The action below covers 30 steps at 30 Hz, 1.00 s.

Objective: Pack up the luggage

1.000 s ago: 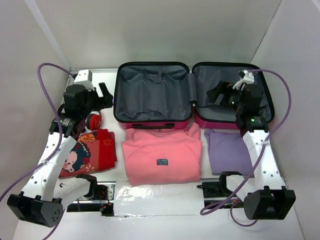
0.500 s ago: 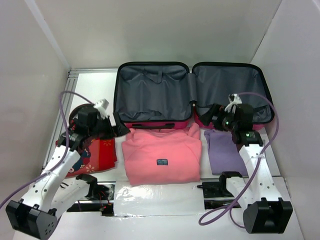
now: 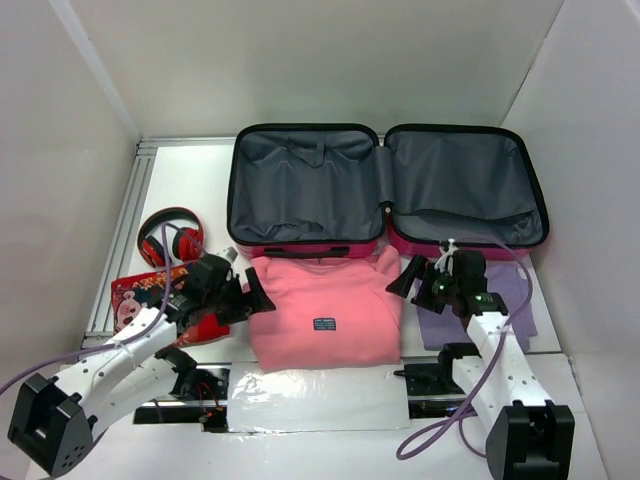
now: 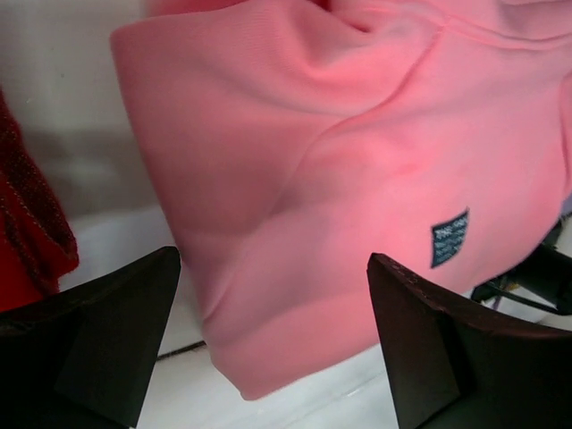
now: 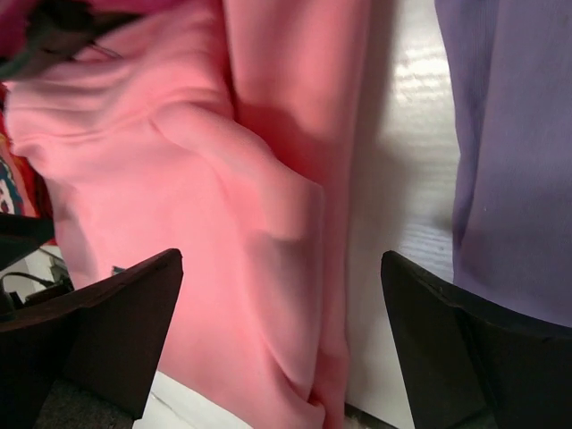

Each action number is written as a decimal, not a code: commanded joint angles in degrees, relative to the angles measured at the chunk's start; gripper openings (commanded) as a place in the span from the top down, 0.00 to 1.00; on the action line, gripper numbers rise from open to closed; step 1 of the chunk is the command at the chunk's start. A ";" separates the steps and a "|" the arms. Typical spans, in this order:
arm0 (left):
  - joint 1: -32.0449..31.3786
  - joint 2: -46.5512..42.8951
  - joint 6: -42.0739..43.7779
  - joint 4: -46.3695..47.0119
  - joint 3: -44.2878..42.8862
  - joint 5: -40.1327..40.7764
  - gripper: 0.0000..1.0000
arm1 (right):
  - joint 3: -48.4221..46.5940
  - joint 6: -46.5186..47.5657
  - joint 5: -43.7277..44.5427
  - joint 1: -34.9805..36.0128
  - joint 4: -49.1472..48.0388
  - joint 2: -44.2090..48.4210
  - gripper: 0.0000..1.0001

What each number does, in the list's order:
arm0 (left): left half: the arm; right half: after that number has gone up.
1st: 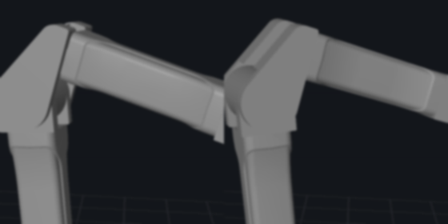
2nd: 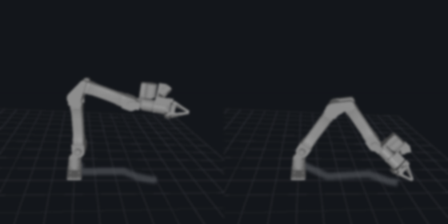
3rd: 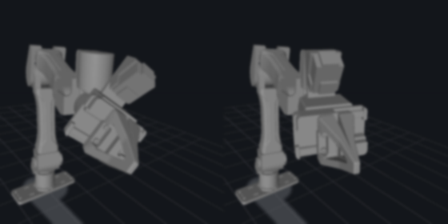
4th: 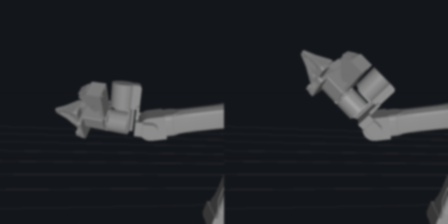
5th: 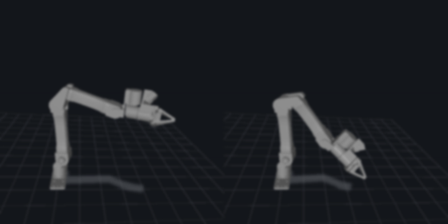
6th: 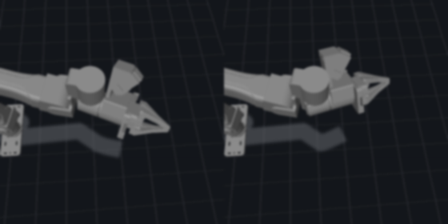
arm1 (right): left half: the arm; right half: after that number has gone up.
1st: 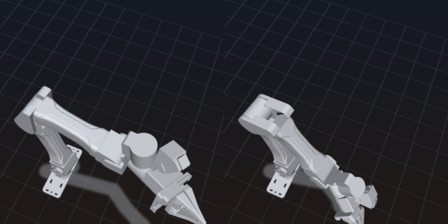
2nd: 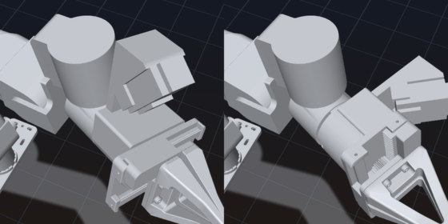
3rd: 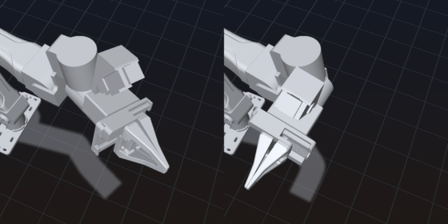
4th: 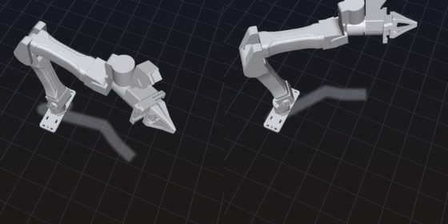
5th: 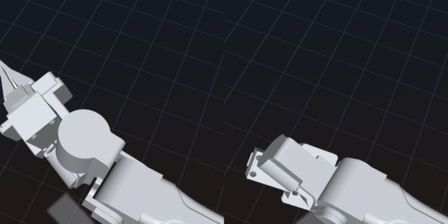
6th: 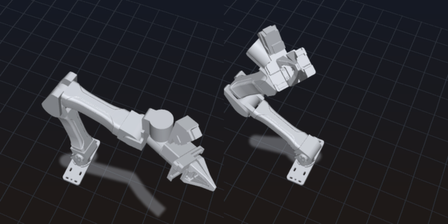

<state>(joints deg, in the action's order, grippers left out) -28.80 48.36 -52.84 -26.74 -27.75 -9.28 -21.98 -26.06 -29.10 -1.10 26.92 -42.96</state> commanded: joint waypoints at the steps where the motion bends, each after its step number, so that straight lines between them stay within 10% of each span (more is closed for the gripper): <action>1: -1.26 0.16 -2.09 5.55 1.99 3.38 0.01 | 2.81 -0.21 -1.92 0.40 -3.97 -1.59 0.02; 23: -8.38 2.88 -7.98 20.94 14.39 14.20 0.05 | 12.48 -3.73 2.29 8.93 -22.07 -13.11 0.16; 30: -8.38 4.11 -6.23 26.03 15.53 14.82 0.27 | 13.62 -5.40 4.58 13.40 -24.98 -16.63 0.64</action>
<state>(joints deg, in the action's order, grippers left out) -36.93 50.94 -60.12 -1.89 -14.20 3.49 -11.44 -31.18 -28.16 10.28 -0.47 -57.69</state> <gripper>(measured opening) 0.751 0.417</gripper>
